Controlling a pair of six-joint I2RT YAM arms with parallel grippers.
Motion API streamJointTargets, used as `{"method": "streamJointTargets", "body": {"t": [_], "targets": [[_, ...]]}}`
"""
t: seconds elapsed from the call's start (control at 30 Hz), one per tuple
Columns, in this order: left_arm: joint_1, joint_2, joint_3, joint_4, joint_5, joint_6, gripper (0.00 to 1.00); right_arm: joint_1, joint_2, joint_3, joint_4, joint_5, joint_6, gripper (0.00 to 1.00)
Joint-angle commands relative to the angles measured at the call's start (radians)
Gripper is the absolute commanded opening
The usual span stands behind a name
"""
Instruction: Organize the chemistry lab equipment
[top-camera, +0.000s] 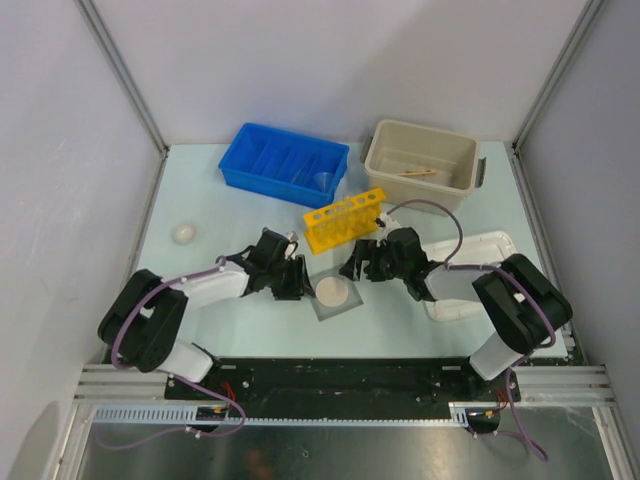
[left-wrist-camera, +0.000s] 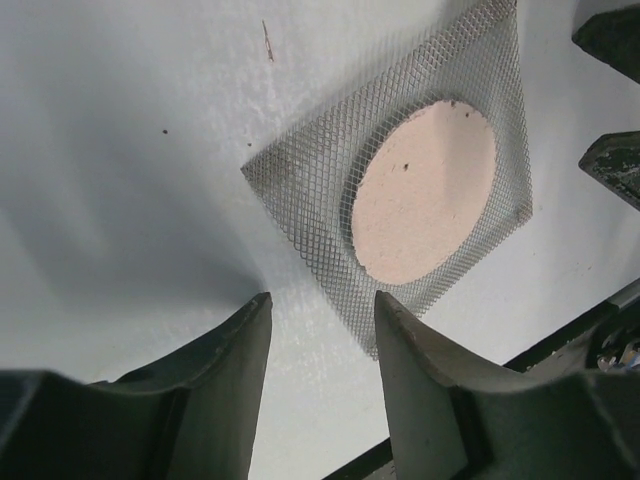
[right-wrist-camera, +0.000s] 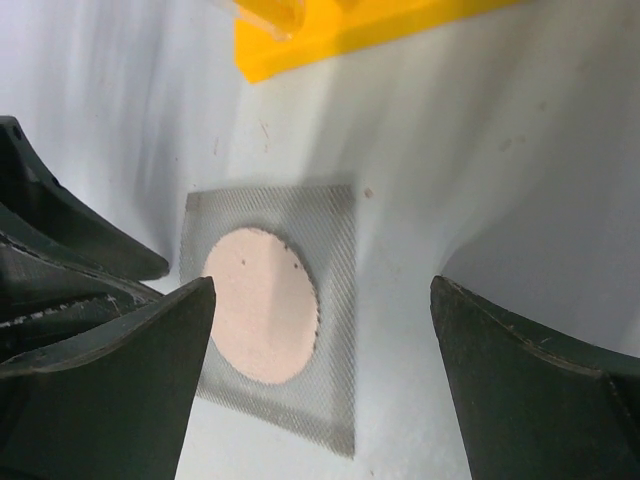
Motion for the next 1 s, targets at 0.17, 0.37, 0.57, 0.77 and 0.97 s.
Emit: {"method": "streamJointTargets", "body": {"t": [0.17, 0.37, 0.57, 0.77, 0.97], "targets": [[0.008, 0.071, 0.019, -0.007, 0.0, -0.01, 0.38, 0.051, 0.123, 0.081, 0.027, 0.0, -0.011, 0.94], [0.013, 0.109, 0.022, 0.017, 0.039, -0.018, 0.31, 0.077, 0.168, 0.101, 0.069, 0.085, -0.028, 0.94], [0.018, 0.124, 0.02, 0.033, 0.058, -0.019, 0.27, 0.087, 0.214, 0.135, 0.064, 0.113, -0.058, 0.94], [0.029, 0.127, 0.01, 0.037, 0.06, -0.017, 0.24, 0.072, 0.198, 0.144, -0.003, 0.002, -0.019, 0.94], [0.033, 0.134, 0.006, 0.038, 0.058, -0.011, 0.24, -0.008, 0.21, 0.142, 0.031, -0.307, 0.102, 0.93]]}}
